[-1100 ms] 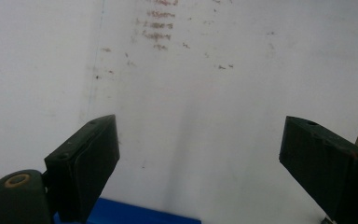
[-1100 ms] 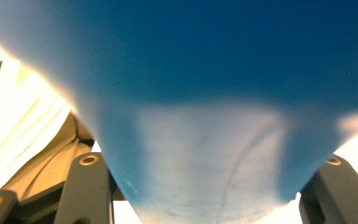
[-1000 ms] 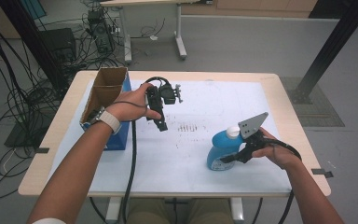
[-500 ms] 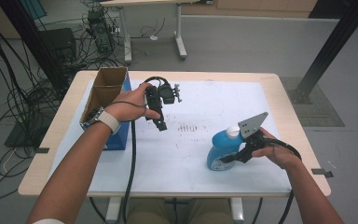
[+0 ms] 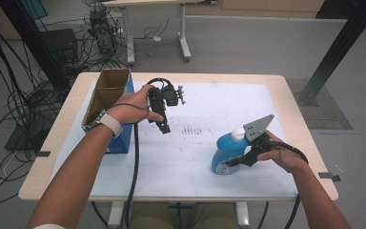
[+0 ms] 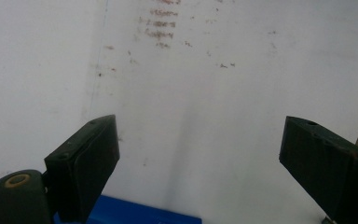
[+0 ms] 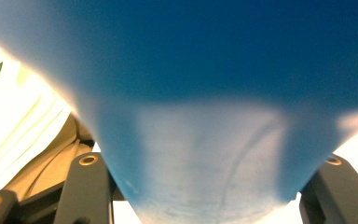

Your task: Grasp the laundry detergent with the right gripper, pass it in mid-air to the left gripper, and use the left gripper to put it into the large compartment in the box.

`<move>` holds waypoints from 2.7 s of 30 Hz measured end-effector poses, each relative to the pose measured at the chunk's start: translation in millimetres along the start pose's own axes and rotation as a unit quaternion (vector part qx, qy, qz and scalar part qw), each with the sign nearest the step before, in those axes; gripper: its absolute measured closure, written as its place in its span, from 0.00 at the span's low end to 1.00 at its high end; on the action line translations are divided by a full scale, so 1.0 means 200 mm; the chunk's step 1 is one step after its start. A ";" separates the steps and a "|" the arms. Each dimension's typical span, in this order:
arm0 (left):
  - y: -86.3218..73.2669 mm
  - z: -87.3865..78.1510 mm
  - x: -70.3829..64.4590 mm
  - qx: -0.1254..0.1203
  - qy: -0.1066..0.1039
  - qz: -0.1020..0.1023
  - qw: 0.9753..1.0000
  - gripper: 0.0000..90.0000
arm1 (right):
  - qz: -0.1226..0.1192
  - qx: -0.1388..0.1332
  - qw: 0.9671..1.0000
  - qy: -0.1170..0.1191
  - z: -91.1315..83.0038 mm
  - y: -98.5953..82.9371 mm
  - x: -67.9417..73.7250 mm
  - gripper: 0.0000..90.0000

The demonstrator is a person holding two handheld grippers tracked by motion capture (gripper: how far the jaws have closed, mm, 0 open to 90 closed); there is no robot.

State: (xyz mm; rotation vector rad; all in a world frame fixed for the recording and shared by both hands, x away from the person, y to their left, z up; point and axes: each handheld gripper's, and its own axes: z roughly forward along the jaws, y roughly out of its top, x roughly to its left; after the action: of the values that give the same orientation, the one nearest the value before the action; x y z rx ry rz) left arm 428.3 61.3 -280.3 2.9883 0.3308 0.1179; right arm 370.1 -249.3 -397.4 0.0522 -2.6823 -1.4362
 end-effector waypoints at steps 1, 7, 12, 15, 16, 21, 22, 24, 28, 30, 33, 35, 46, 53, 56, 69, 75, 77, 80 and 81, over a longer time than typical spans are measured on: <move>0.00 0.00 0.00 0.000 0.000 0.000 1.000 0.14 | 0.000 0.000 1.000 0.000 0.00 0.00 0.00 0.46; 0.00 0.00 0.00 -0.001 0.001 -0.001 1.000 0.14 | 0.003 0.000 1.000 -0.002 0.00 0.00 0.00 0.46; -0.01 -0.01 0.00 -0.001 0.001 -0.001 1.000 0.14 | 0.002 0.001 1.000 -0.004 0.00 0.00 0.00 0.47; -0.01 -0.01 -0.01 -0.003 0.002 -0.003 1.000 0.14 | 0.008 0.001 1.000 -0.005 0.00 0.01 0.00 0.47; -0.01 -0.01 -0.01 -0.002 0.002 -0.002 1.000 0.14 | 0.011 0.001 1.000 -0.006 0.00 0.01 0.00 0.47; -0.01 -0.02 -0.01 -0.001 0.002 -0.002 1.000 0.13 | 0.010 0.005 1.000 -0.011 0.00 0.02 0.00 0.47; -0.01 -0.03 -0.01 -0.002 0.002 -0.002 1.000 0.13 | 0.010 0.006 1.000 -0.013 0.00 0.02 0.00 0.47; -0.02 -0.03 -0.02 -0.001 0.004 -0.003 1.000 0.13 | 0.008 0.012 1.000 -0.015 0.00 0.03 0.01 0.47; -0.02 -0.05 -0.02 -0.002 0.005 -0.003 1.000 0.12 | 0.008 0.015 1.000 -0.019 -0.01 0.04 0.01 0.48; -0.02 -0.05 -0.03 -0.002 0.006 -0.002 1.000 0.12 | 0.009 0.014 1.000 -0.021 -0.01 0.04 0.01 0.48; -0.02 -0.07 -0.04 -0.005 0.008 -0.001 1.000 0.12 | 0.010 0.019 0.999 -0.026 -0.02 0.06 0.01 0.48; -0.02 -0.09 -0.05 -0.008 0.012 0.000 1.000 0.12 | 0.009 0.020 0.999 -0.029 -0.02 0.07 0.02 0.48; -0.02 -0.16 -0.10 -0.016 0.026 0.011 0.999 0.13 | 0.019 0.001 0.999 -0.043 -0.04 0.16 0.04 0.48; -0.01 -0.22 -0.15 -0.016 0.029 0.021 0.999 0.13 | 0.031 -0.024 0.997 -0.067 -0.08 0.23 0.06 0.48; -0.01 -0.25 -0.17 -0.016 0.029 0.022 0.999 0.13 | 0.037 -0.027 0.996 -0.076 -0.09 0.26 0.06 0.48; 0.01 -0.37 -0.21 -0.006 0.023 0.033 0.999 0.13 | 0.029 0.003 0.997 -0.071 -0.09 0.45 0.05 0.48; 0.02 -0.42 -0.23 0.002 0.021 0.038 0.999 0.13 | 0.016 0.020 0.998 -0.064 -0.07 0.55 0.03 0.48; 0.03 -0.45 -0.24 0.004 0.021 0.041 0.999 0.13 | 0.011 0.023 0.998 -0.062 -0.07 0.58 0.03 0.48; 0.04 -0.48 -0.25 0.004 0.022 0.043 0.999 0.13 | 0.005 0.028 0.998 -0.061 -0.06 0.62 0.02 0.48; 0.04 -0.49 -0.25 0.006 0.023 0.044 0.999 0.13 | 0.005 0.029 0.998 -0.061 -0.06 0.63 0.02 0.48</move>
State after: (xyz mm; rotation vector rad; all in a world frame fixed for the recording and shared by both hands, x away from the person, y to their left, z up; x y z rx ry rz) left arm 371.8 54.8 -186.1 3.0164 0.2052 0.1943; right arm 369.8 -188.8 -285.3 -0.0453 -2.8159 -1.4026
